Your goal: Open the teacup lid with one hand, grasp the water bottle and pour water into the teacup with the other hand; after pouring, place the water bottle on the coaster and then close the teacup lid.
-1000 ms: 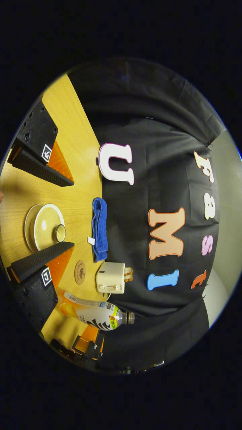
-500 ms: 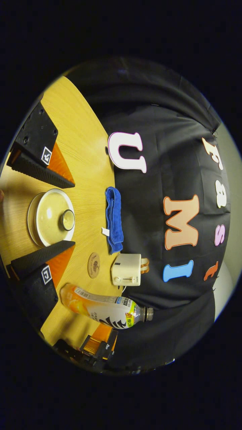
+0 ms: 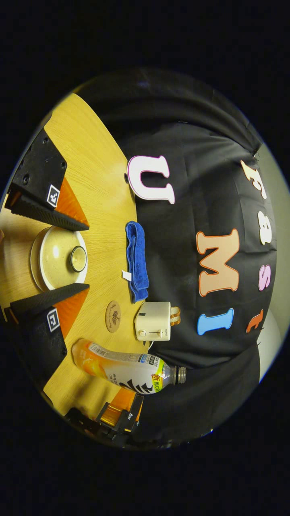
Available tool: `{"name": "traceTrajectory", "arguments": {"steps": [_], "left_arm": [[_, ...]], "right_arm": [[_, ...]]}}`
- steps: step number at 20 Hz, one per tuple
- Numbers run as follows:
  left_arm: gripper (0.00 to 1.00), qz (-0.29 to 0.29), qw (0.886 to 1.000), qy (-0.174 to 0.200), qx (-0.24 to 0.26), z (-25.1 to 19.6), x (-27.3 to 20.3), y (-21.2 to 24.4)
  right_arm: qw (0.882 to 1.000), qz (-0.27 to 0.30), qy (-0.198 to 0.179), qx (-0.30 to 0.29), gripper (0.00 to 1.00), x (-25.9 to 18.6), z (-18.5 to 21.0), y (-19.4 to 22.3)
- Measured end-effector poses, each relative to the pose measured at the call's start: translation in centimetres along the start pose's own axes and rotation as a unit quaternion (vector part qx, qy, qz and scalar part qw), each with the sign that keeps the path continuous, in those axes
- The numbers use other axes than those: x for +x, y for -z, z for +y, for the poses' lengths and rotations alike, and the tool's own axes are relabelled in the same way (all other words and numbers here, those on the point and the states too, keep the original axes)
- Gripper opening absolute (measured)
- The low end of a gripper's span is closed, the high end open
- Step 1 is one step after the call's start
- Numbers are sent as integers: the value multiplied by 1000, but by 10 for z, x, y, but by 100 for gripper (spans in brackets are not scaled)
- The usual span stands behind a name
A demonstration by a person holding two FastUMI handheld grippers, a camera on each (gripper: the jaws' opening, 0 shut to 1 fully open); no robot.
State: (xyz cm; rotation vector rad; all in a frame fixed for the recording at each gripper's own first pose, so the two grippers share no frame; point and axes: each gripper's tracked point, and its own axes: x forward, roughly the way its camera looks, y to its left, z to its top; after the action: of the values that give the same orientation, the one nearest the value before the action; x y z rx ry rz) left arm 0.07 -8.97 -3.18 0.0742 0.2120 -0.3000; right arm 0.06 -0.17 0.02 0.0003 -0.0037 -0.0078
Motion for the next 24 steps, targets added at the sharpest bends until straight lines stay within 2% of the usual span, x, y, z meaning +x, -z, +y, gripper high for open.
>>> {"name": "traceTrajectory", "arguments": {"steps": [3, 4, 6, 7, 8, 12, 18, 19, 20, 21, 24], "left_arm": [[66, -5, 1000, -3, 3, 0, 1, -4], [58, -4, 1000, -4, 4, 0, 2, -4], [50, -6, 1000, -4, 6, 0, 3, -6], [47, -7, 1000, -5, 7, 1, 3, -5], [41, -7, 1000, -3, 7, 0, 3, -5], [29, -12, 1000, 2, 14, -3, 4, -7], [23, -23, 1000, 0, -1, -3, 5, -10], [22, -24, 1000, 2, -2, -4, 6, -10], [22, -23, 1000, 0, 0, -4, 6, -11], [22, -28, 1000, -2, 2, -1, 5, -15], [22, -41, 999, -6, 5, 2, 3, -26]], "right_arm": [[1000, 0, 0, 0, 97, 0, 0, 0], [1000, 0, 0, 0, 97, 0, 0, 0], [1000, 0, -1, 0, 97, 0, 0, 0], [1000, 0, -1, 0, 94, 0, 0, 0], [1000, 0, -1, 0, 97, 0, 0, 0], [1000, 0, -2, 0, 97, 0, 1, 0], [1000, 2, -2, 0, 97, 1, 0, 1], [1000, 1, -3, 0, 94, 0, 1, 0], [1000, 1, -5, 0, 94, 1, 2, 0], [1000, 3, -8, 0, 100, 0, 4, 2], [1000, 8, -20, 1, 97, -3, 10, 3]]}}
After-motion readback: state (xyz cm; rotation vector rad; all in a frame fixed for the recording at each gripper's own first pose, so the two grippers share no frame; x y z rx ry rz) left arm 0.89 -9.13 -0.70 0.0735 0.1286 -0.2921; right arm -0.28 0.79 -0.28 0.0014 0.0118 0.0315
